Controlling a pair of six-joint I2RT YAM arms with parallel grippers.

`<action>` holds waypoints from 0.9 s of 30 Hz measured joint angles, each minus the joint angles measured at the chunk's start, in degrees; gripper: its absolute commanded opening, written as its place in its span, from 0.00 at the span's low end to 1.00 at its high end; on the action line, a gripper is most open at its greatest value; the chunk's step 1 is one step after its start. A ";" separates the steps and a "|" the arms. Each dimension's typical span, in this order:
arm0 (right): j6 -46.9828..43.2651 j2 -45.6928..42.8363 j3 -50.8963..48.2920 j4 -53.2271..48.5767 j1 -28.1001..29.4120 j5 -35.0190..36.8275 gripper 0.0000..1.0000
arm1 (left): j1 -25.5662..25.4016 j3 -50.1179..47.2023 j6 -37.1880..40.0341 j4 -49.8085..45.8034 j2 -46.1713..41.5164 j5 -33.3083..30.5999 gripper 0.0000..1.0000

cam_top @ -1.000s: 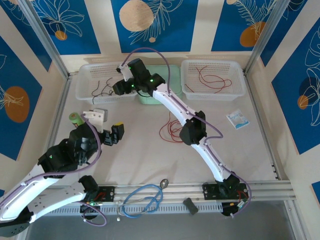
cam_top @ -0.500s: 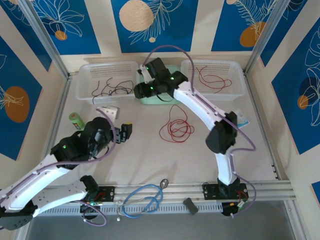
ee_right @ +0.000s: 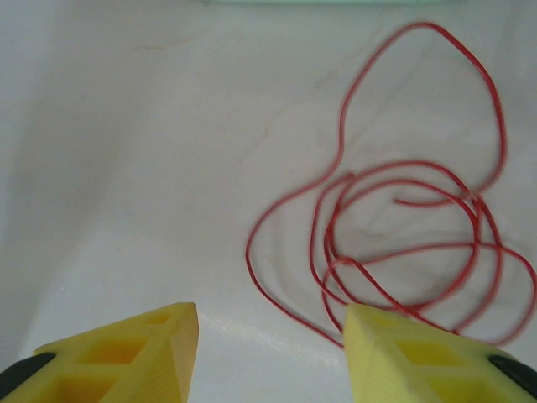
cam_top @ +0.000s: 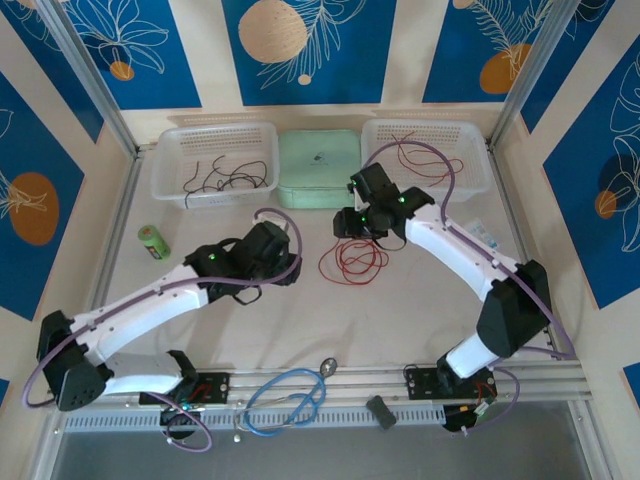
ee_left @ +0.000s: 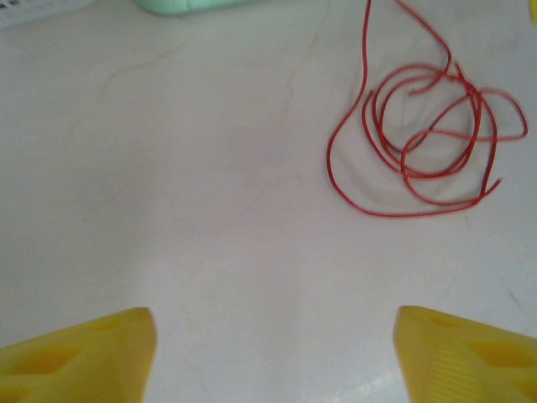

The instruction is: Untangle the cables

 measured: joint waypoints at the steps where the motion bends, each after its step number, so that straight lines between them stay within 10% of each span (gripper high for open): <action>1: 0.24 -1.88 -2.32 -0.17 -0.35 0.00 0.49 | 0.00 1.62 -1.16 0.37 2.47 0.85 0.68; 12: 0.85 -14.25 -12.31 -0.15 -5.35 -0.74 0.49 | 0.00 15.52 -6.21 3.82 34.56 9.35 0.57; 27: 0.83 -21.94 -19.06 1.01 -12.04 -5.95 0.50 | 0.00 22.43 -8.41 -0.50 43.52 7.82 0.54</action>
